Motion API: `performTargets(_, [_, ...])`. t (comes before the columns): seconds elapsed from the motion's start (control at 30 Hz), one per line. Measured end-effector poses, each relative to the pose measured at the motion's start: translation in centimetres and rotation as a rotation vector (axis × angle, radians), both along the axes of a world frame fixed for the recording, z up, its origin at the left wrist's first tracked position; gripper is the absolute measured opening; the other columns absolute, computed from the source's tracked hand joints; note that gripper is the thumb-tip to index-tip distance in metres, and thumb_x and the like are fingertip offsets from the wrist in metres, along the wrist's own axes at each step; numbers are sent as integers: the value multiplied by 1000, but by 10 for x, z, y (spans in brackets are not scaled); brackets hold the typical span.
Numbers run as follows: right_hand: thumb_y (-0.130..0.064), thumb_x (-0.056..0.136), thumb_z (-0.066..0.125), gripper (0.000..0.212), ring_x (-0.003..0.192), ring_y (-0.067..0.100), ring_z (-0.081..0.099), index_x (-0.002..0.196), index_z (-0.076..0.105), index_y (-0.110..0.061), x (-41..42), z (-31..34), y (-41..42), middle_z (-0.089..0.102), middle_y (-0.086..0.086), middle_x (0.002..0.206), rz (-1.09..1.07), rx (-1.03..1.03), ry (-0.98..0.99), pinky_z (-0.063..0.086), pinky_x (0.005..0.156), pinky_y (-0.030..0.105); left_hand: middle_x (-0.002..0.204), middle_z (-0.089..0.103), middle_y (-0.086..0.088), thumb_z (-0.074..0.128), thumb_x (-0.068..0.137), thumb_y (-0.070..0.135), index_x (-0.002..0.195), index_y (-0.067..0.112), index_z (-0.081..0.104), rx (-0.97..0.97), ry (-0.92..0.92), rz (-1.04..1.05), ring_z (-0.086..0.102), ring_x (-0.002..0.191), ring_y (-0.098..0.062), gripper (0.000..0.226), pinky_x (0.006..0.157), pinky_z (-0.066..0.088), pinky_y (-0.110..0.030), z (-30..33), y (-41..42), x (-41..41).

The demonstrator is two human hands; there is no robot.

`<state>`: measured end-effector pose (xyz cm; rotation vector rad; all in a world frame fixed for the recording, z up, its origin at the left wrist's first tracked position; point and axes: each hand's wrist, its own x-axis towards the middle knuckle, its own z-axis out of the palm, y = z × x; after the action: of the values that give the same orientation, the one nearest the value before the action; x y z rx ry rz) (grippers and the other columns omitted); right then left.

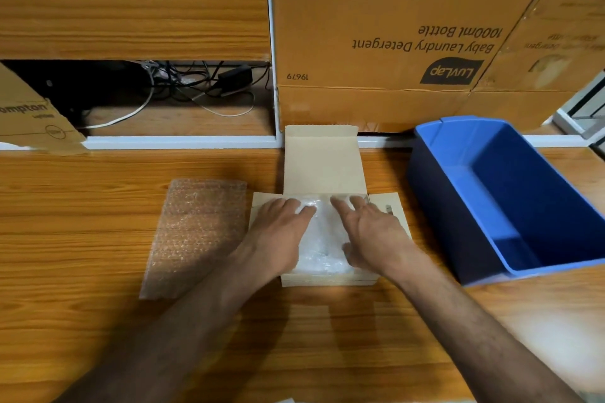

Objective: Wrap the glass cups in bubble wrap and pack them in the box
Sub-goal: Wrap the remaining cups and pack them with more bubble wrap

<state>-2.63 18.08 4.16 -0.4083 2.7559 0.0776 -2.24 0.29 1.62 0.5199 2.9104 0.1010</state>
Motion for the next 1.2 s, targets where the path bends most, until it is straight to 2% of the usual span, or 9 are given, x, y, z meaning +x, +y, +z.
performTargets(0.1, [-27,102,59,88,156,30,23,164,-3,-27,8,0,-13,7,13,172,0,-154,157,36,119,42,165,29,-1,64,99,31,159,29,28,171,195,35,29,150,-23,71,123,24,-37,5,-23,10])
performTargets(0.23, [-35,105,50,80,159,32,9,165,-1,-24,5,-15,-41,-2,18,172,81,-295,294,12,128,43,162,36,-16,68,95,36,155,20,40,128,379,106,38,147,-36,68,121,30,-53,-2,-64,10])
performTargets(0.37, [-45,105,20,69,159,34,9,166,3,-19,1,-21,-81,2,21,171,178,-373,347,15,128,52,168,20,-20,41,104,40,160,17,29,80,423,160,23,154,-37,62,124,24,-57,-9,-113,16])
performTargets(0.6, [-48,105,25,72,160,32,7,165,6,-13,16,-17,-162,8,17,172,355,-319,261,-9,125,43,165,27,-16,63,95,35,157,15,36,86,348,279,30,148,-37,71,119,29,-50,-41,-202,32])
performTargets(0.73, [-37,106,50,81,158,35,9,163,0,-8,27,-33,-202,4,19,171,384,-183,118,8,128,44,159,36,-26,56,93,28,146,17,48,97,242,377,48,131,-45,55,104,46,-54,-70,-234,45])
performTargets(0.87, [-30,103,59,95,156,49,7,161,-10,1,18,-70,-227,-9,35,165,284,17,-24,28,124,51,168,15,-23,50,101,30,160,27,30,180,51,430,34,147,-44,62,120,34,-50,-93,-249,46])
performTargets(1.0, [-21,98,67,104,153,53,13,160,-14,-2,15,-77,-230,-7,39,163,158,90,-84,41,116,48,171,18,1,38,96,76,161,41,13,457,-12,622,30,152,-29,78,122,29,-52,-89,-245,36])
performTargets(1.1, [-14,97,66,102,152,52,14,162,-12,-6,16,-84,-231,-1,37,165,141,103,-93,42,114,47,167,25,2,41,100,67,159,36,24,497,41,539,35,148,-26,69,118,33,-41,-88,-239,32])
performTargets(1.2, [-12,93,71,104,151,47,20,163,-6,-7,16,-84,-234,7,30,165,163,63,-87,42,113,47,157,34,-3,42,105,42,151,27,41,428,62,450,49,130,-21,49,95,39,-25,-87,-239,29])
